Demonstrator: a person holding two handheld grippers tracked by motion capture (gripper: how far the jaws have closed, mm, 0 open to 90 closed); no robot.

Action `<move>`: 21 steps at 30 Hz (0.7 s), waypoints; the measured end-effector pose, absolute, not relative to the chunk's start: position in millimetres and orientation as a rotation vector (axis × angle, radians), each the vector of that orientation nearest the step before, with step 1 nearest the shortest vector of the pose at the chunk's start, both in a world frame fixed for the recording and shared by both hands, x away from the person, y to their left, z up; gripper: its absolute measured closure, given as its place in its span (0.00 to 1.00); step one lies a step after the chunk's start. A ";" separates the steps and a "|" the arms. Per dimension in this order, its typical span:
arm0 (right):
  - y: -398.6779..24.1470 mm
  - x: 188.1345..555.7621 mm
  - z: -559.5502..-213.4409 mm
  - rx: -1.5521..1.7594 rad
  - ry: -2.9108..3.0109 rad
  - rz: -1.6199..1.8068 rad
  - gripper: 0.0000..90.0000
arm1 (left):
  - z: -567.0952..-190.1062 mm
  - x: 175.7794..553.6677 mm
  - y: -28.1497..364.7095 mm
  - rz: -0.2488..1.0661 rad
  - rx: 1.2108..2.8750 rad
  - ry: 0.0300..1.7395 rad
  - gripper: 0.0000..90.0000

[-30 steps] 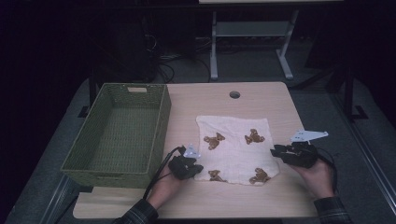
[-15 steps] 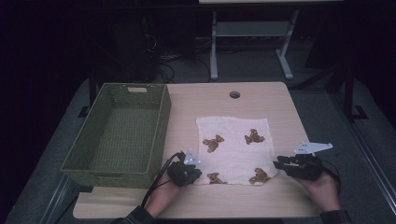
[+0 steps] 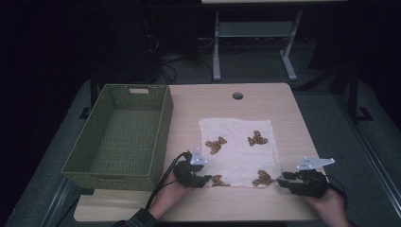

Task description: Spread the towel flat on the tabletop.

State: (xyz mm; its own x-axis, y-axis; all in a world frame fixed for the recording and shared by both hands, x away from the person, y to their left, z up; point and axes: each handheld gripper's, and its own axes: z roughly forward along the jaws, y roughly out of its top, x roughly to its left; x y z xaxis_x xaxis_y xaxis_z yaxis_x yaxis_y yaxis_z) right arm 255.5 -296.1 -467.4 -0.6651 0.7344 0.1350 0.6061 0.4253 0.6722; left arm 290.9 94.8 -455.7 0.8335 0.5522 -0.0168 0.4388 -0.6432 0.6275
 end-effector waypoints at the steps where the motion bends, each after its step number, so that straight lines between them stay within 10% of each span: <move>1: -294.9 256.4 -466.9 1.197 2.489 1.070 0.64 | -455.6 291.2 95.1 0.233 2.372 0.720 0.55; 4: -291.2 259.9 -465.5 1.155 2.479 1.084 0.65 | -455.0 291.7 94.8 0.235 2.366 0.720 0.55; 9: -283.3 267.2 -467.9 1.101 2.530 1.057 0.96 | -454.6 291.5 94.9 0.235 2.362 0.720 0.55; 21: -251.3 317.4 -435.3 1.018 2.547 1.127 0.96 | -453.3 294.2 97.9 0.223 2.356 0.731 0.55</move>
State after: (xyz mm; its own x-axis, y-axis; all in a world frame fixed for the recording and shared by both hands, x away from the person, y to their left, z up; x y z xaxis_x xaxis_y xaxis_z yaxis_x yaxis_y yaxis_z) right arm 317.4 -251.3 -435.3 -0.7507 0.6517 0.1087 0.5188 0.4796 0.7077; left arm 294.2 97.9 -453.3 0.8300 0.5570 -0.0292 0.4460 -0.6313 0.6345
